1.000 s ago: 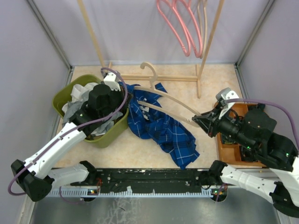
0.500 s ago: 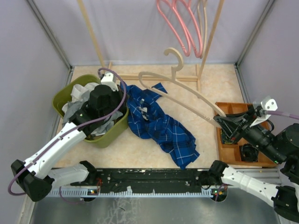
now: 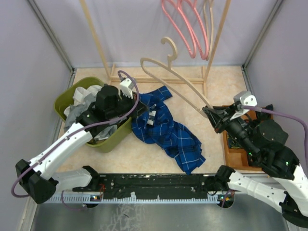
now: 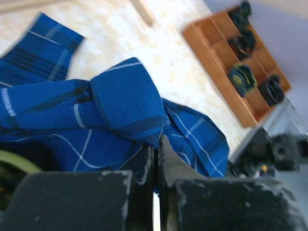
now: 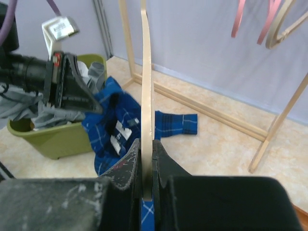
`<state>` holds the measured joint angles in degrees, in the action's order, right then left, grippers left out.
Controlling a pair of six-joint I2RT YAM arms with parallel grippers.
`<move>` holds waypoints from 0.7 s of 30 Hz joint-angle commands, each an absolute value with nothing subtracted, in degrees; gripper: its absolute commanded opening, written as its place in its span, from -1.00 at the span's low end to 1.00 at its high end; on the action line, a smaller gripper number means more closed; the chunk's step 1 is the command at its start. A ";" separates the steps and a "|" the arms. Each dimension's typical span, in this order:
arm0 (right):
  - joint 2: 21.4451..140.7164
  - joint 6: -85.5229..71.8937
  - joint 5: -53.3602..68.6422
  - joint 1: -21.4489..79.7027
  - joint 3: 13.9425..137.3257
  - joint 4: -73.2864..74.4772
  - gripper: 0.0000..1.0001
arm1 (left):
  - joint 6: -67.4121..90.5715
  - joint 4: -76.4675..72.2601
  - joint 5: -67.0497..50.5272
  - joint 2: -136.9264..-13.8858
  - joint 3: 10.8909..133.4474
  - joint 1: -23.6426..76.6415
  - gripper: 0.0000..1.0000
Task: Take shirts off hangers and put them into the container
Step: Place the hanger at the clothesline.
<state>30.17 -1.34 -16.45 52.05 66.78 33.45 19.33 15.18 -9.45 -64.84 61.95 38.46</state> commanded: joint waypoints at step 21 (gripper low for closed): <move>53.37 5.18 -31.06 51.86 72.11 -5.09 -1.00 | 19.76 14.17 -12.23 -55.67 58.11 38.41 0.67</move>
